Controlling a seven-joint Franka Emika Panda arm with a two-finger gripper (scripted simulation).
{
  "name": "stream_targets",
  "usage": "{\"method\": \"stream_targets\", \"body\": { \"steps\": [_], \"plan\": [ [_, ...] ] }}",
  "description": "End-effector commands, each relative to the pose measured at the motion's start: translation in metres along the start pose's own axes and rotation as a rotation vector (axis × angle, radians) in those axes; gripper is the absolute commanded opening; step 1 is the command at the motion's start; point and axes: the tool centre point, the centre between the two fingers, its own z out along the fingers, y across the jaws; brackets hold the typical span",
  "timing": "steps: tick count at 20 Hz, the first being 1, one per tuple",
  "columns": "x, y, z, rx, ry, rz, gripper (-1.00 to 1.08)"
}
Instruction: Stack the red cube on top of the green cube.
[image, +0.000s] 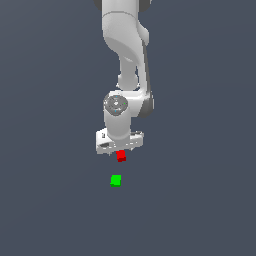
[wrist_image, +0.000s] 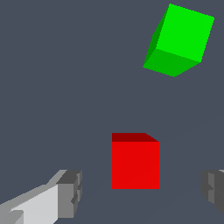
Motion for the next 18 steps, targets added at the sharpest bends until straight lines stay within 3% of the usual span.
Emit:
{"method": "stream_targets", "body": {
  "steps": [1, 14, 15, 18],
  "plan": [
    [0.000, 0.000, 0.006, 0.000, -0.001, -0.001, 1.00],
    [0.001, 0.000, 0.048, 0.000, 0.001, -0.003, 1.00],
    [0.001, 0.000, 0.048, 0.000, 0.001, -0.003, -1.00],
    [0.001, 0.000, 0.048, 0.000, 0.001, -0.003, -1.00]
  ]
}}
